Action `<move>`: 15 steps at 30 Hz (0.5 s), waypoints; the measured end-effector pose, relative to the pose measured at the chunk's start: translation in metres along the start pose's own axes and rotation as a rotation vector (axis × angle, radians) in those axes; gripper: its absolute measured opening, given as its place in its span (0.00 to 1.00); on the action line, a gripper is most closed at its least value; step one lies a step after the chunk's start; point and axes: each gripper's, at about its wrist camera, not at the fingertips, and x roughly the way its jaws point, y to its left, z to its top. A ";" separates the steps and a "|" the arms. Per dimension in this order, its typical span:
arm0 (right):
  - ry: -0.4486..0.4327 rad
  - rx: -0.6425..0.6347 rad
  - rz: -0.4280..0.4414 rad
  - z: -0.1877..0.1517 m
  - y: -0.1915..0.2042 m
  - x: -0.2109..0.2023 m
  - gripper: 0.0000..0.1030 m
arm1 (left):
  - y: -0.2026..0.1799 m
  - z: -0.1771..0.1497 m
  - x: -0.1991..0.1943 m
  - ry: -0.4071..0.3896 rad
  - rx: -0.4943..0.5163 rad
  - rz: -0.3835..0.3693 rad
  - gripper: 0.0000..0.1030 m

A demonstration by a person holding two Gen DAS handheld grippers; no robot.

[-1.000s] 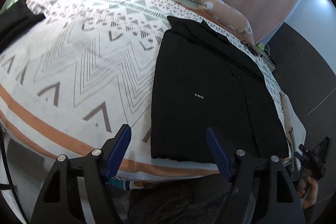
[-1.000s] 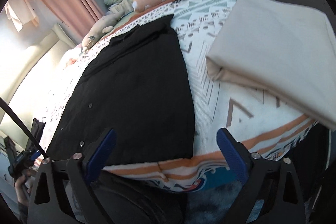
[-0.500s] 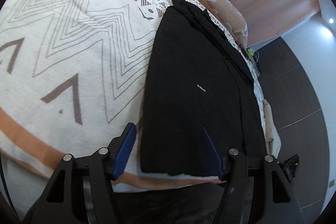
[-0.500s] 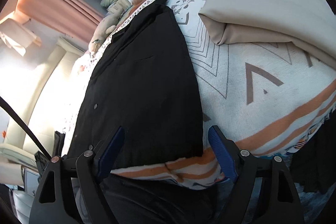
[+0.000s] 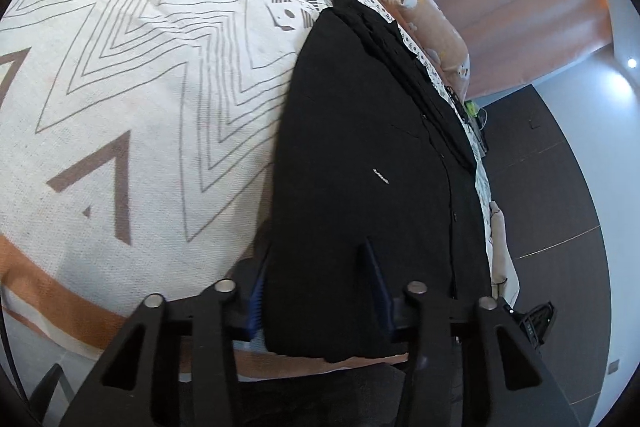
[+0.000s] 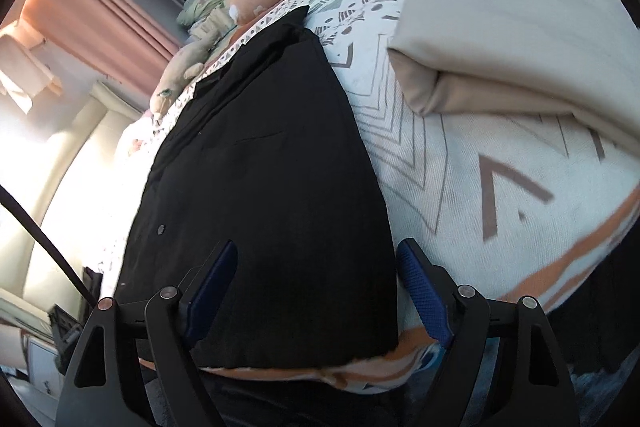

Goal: Fold large clothes
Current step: 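Close the left gripper on the hem while the right gripper grasps it too, then lift the hem with both grippers and fold it toward the collar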

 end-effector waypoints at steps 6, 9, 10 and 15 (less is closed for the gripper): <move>0.045 0.105 0.118 -0.007 -0.012 -0.004 0.75 | 0.000 0.004 0.003 -0.005 -0.008 -0.009 0.39; 0.043 0.117 0.125 -0.005 -0.014 -0.002 0.66 | -0.001 0.006 0.006 0.000 -0.014 0.001 0.19; 0.042 0.115 0.121 -0.003 -0.014 0.000 0.53 | 0.001 0.006 0.005 -0.008 -0.035 -0.006 0.17; 0.023 0.168 0.136 0.000 -0.019 -0.003 0.10 | -0.010 0.005 -0.013 -0.061 -0.018 -0.004 0.12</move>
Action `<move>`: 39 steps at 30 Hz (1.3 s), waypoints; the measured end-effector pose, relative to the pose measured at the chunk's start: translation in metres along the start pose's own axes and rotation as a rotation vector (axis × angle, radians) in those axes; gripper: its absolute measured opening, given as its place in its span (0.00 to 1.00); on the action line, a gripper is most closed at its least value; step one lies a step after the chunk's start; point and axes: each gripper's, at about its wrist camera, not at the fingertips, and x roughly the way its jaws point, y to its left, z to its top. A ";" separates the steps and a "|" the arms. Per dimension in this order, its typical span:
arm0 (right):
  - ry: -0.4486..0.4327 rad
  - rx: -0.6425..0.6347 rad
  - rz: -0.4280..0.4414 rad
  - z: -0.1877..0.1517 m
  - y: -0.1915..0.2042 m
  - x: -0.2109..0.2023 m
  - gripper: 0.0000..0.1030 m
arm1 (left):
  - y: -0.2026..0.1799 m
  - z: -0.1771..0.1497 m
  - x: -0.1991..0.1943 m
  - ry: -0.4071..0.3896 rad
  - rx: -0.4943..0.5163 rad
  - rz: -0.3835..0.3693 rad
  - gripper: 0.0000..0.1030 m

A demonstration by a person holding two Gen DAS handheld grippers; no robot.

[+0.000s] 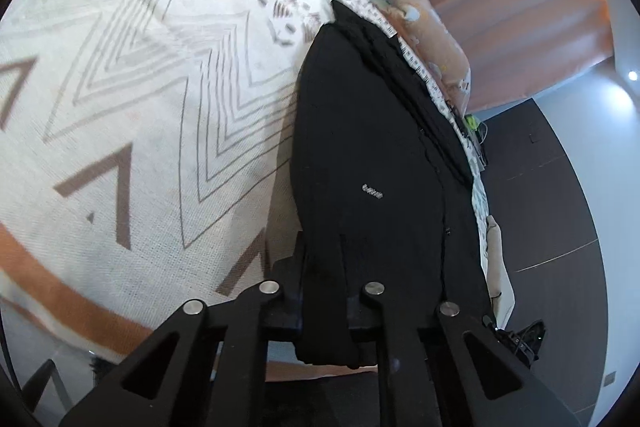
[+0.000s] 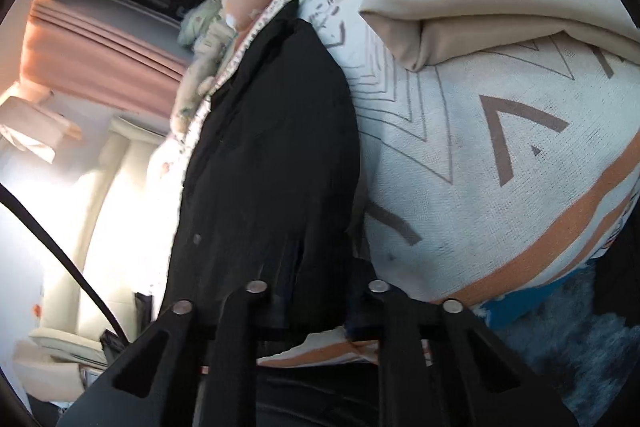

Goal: Fold large clothes
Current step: 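Lift the hem with both grippers and fold it toward the collar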

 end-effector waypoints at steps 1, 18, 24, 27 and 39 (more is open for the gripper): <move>-0.008 -0.019 -0.003 -0.001 0.005 -0.004 0.08 | -0.003 0.000 -0.004 -0.011 0.008 -0.001 0.11; -0.159 -0.250 0.149 -0.046 0.081 -0.124 0.06 | -0.028 -0.019 -0.132 -0.191 0.040 -0.110 0.09; -0.184 -0.298 0.186 -0.071 0.089 -0.156 0.06 | -0.029 -0.041 -0.175 -0.239 0.045 -0.150 0.09; -0.196 -0.315 0.201 -0.079 0.093 -0.169 0.06 | -0.029 -0.052 -0.193 -0.261 0.052 -0.168 0.09; -0.240 -0.363 0.247 -0.118 0.093 -0.210 0.06 | -0.032 -0.091 -0.264 -0.338 0.087 -0.209 0.09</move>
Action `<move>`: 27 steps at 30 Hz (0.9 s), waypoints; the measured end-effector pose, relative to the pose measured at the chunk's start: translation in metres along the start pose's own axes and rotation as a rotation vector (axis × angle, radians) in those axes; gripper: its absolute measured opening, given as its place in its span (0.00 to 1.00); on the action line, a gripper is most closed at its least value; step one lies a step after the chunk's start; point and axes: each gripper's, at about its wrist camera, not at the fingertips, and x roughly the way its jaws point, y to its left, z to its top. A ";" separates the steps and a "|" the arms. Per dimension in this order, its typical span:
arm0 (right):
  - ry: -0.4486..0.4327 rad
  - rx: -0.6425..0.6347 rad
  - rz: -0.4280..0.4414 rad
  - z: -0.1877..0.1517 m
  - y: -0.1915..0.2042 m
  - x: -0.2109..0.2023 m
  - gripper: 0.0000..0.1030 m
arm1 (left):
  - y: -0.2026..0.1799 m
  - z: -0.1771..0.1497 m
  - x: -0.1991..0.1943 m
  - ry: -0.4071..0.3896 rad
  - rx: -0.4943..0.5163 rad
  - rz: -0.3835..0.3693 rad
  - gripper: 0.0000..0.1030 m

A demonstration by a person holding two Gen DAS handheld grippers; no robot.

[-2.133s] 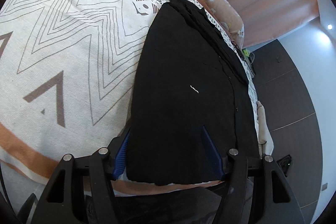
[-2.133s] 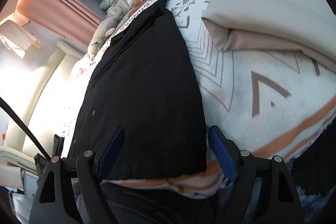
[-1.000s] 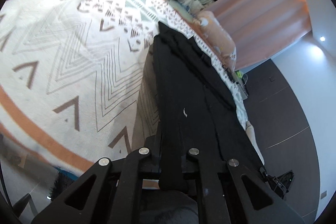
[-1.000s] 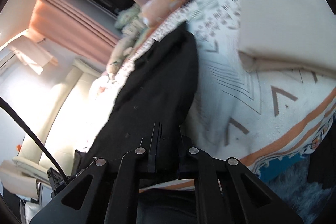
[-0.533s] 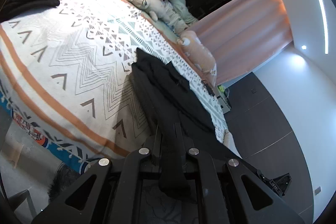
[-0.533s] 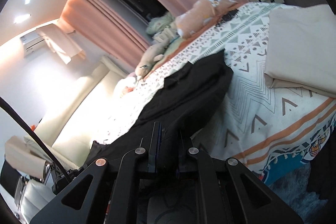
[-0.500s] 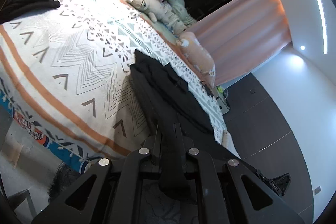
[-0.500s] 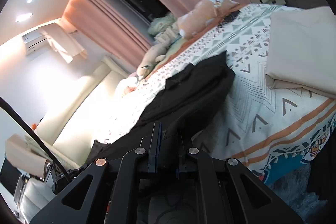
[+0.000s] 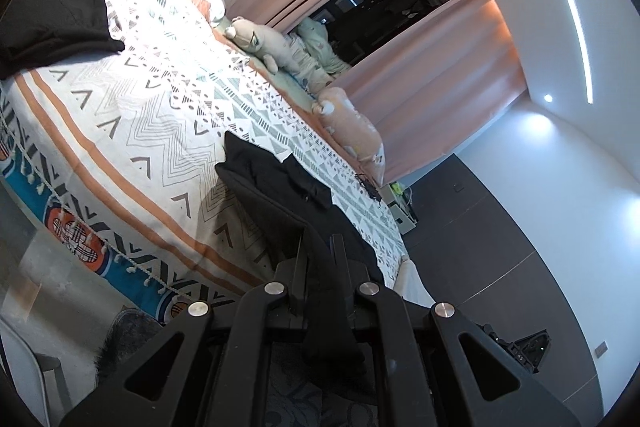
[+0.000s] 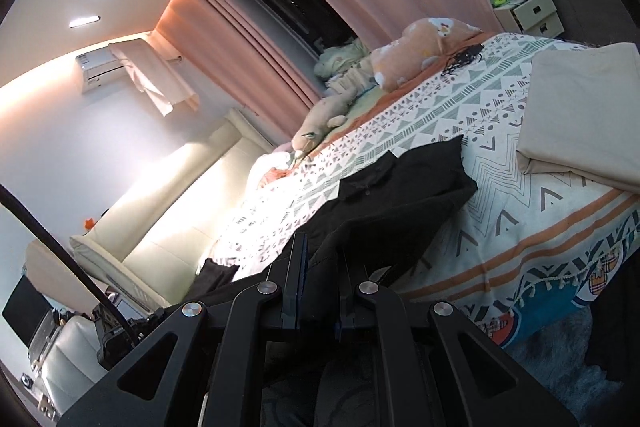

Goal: Fold large clothes

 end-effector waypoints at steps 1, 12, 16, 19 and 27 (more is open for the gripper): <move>-0.002 -0.002 0.002 -0.001 0.000 -0.001 0.06 | -0.001 0.000 -0.003 -0.003 0.002 -0.004 0.09; -0.044 -0.015 0.003 0.018 -0.001 0.005 0.06 | -0.013 0.022 -0.005 -0.038 0.016 -0.027 0.09; -0.067 -0.016 0.008 0.035 -0.002 0.020 0.06 | -0.020 0.042 0.009 -0.053 0.028 -0.034 0.09; -0.093 -0.029 0.007 0.053 -0.002 0.035 0.06 | -0.029 0.060 0.024 -0.064 0.049 -0.030 0.09; -0.133 -0.056 0.003 0.121 -0.007 0.103 0.06 | -0.057 0.130 0.089 -0.072 0.113 0.002 0.09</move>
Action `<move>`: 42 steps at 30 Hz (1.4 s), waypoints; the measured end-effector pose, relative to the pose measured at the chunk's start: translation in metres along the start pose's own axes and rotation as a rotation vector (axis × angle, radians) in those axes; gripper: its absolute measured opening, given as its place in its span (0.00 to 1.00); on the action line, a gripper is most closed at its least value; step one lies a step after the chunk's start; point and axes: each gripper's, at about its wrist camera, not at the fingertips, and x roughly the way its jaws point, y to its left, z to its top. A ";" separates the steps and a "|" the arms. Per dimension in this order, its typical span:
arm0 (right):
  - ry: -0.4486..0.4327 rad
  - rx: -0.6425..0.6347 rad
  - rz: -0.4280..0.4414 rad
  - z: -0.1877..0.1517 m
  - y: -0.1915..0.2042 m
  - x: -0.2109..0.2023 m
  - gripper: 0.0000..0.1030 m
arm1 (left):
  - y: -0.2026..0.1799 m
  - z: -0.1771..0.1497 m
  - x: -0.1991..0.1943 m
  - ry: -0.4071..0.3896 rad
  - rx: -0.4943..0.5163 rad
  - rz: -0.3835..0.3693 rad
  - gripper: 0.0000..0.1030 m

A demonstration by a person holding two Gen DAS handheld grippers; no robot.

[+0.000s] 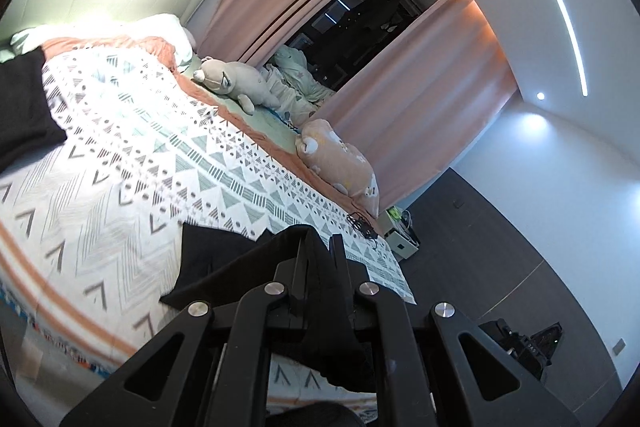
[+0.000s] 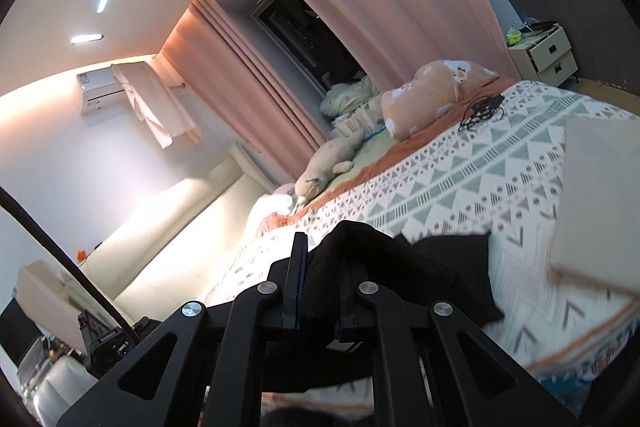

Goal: Fold large clothes

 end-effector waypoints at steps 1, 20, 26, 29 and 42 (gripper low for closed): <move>-0.003 -0.004 -0.008 0.008 -0.001 0.013 0.06 | -0.002 0.008 0.009 0.001 0.008 0.006 0.09; 0.064 0.013 -0.134 0.078 -0.030 0.202 0.06 | 0.033 0.074 0.190 0.138 0.016 0.135 0.09; 0.102 0.039 -0.195 0.086 -0.046 0.243 0.06 | 0.054 0.069 0.242 0.201 0.003 0.188 0.09; 0.127 0.058 -0.229 0.085 -0.055 0.265 0.07 | 0.070 0.062 0.270 0.242 -0.008 0.216 0.09; 0.225 0.104 -0.369 0.076 -0.080 0.327 0.15 | 0.116 0.034 0.345 0.330 -0.063 0.308 0.39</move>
